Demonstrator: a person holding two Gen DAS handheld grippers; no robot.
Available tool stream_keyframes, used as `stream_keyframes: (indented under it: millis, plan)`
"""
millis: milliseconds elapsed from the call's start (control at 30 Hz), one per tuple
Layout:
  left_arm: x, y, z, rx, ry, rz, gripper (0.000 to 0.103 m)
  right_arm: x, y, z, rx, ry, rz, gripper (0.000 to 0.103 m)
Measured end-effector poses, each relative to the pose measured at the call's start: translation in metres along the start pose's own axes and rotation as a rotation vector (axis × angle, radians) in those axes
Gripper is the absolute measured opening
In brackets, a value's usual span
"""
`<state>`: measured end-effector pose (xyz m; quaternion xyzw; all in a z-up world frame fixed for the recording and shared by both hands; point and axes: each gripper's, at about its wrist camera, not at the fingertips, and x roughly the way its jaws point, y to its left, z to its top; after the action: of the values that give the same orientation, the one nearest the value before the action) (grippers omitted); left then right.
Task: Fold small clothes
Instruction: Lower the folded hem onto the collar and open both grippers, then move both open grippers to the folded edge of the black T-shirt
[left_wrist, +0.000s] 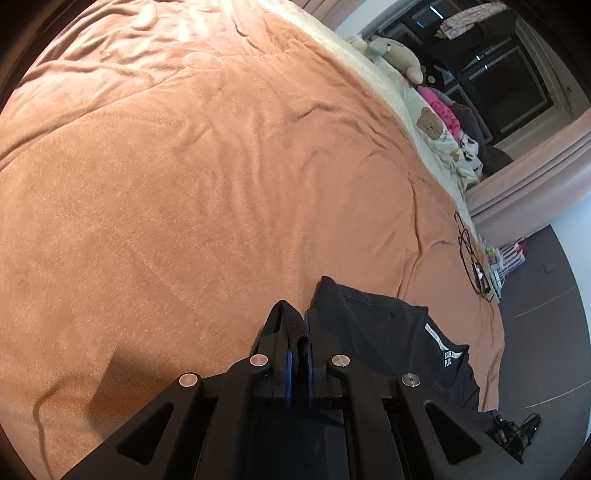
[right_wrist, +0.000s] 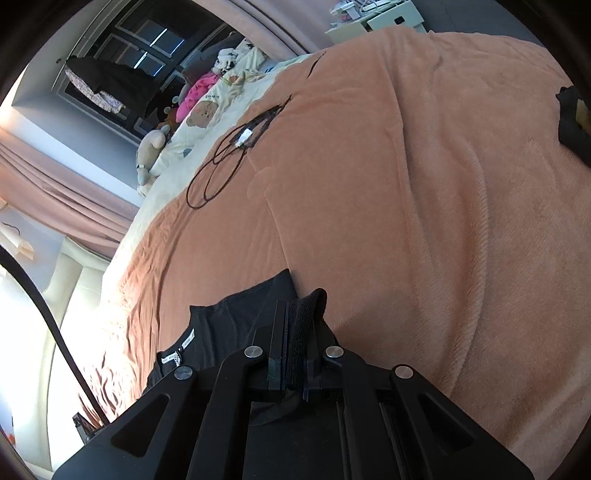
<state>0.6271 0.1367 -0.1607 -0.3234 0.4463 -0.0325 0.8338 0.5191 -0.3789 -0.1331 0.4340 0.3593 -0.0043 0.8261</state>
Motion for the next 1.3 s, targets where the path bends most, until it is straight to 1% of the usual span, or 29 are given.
stream_keyframes:
  millis: [33, 233, 300, 367, 400, 433, 467, 500, 533, 567, 600, 633, 700, 767, 833, 933, 1033, 1100, 1133, 1233, 1300]
  plan:
    - [0.0, -0.002, 0.0, 0.002, -0.003, 0.002, 0.005, -0.003, 0.002, 0.001, -0.004, -0.005, -0.004, 0.002]
    - [0.002, -0.002, 0.003, -0.008, -0.013, 0.016, 0.005, 0.011, -0.004, -0.001, -0.003, 0.002, 0.001, 0.002]
    - [0.01, 0.0, 0.005, -0.011, 0.004, 0.037, 0.005, 0.019, -0.008, 0.001, 0.004, 0.01, 0.005, 0.002]
    - [0.019, 0.001, 0.006, -0.01, 0.036, 0.06, 0.005, 0.028, -0.013, 0.002, 0.023, 0.038, -0.007, 0.002]
    - [0.02, 0.003, 0.006, -0.016, 0.045, 0.06, 0.007, 0.03, -0.015, 0.002, 0.026, 0.051, -0.016, 0.003]
    - [0.019, 0.003, 0.006, -0.019, 0.05, 0.057, 0.009, 0.029, -0.015, 0.004, 0.022, 0.055, -0.027, 0.007]
    - [0.017, 0.004, 0.007, -0.019, 0.052, 0.05, 0.011, 0.026, -0.014, 0.006, 0.017, 0.052, -0.034, 0.021]
    - [0.014, 0.004, 0.008, -0.015, 0.049, 0.052, 0.02, 0.021, -0.012, 0.008, 0.006, 0.04, -0.039, 0.033]
    - [0.009, 0.003, 0.009, -0.006, 0.04, 0.065, 0.038, 0.015, -0.009, 0.01, -0.004, 0.026, -0.035, 0.064]
    - [0.001, 0.003, 0.01, 0.008, 0.018, 0.087, 0.048, 0.01, -0.006, 0.011, -0.013, 0.013, -0.031, 0.079]
    - [-0.005, 0.002, 0.01, 0.017, 0.0, 0.094, 0.062, 0.005, -0.001, 0.011, -0.028, -0.007, -0.028, 0.08]
    - [-0.013, 0.001, 0.012, 0.032, -0.019, 0.098, 0.069, 0.002, 0.004, 0.01, -0.05, -0.013, -0.032, 0.08]
    - [-0.02, -0.002, 0.013, 0.065, -0.015, 0.113, 0.072, 0.001, 0.016, 0.007, -0.116, 0.019, -0.053, 0.08]
    - [-0.021, -0.006, 0.012, 0.105, 0.018, 0.136, 0.072, 0.003, 0.027, 0.002, -0.191, 0.057, -0.099, 0.08]
    - [-0.021, -0.011, 0.01, 0.16, 0.05, 0.168, 0.072, 0.007, 0.039, -0.003, -0.287, 0.094, -0.168, 0.08]
    - [-0.02, -0.019, 0.002, 0.259, 0.101, 0.229, 0.072, 0.011, 0.049, -0.009, -0.369, 0.141, -0.212, 0.08]
    - [-0.016, -0.02, -0.007, 0.315, 0.141, 0.27, 0.072, 0.011, 0.055, -0.009, -0.424, 0.171, -0.261, 0.08]
    - [-0.011, -0.021, -0.013, 0.354, 0.164, 0.294, 0.072, 0.009, 0.061, -0.006, -0.441, 0.188, -0.26, 0.08]
    - [-0.009, -0.021, -0.015, 0.368, 0.173, 0.301, 0.072, 0.008, 0.062, -0.006, -0.462, 0.194, -0.274, 0.08]
    - [0.0, -0.024, -0.023, 0.414, 0.205, 0.324, 0.072, 0.015, 0.071, -0.008, -0.531, 0.211, -0.363, 0.08]
    - [0.006, -0.026, -0.026, 0.44, 0.225, 0.337, 0.072, 0.021, 0.072, -0.015, -0.568, 0.251, -0.384, 0.08]
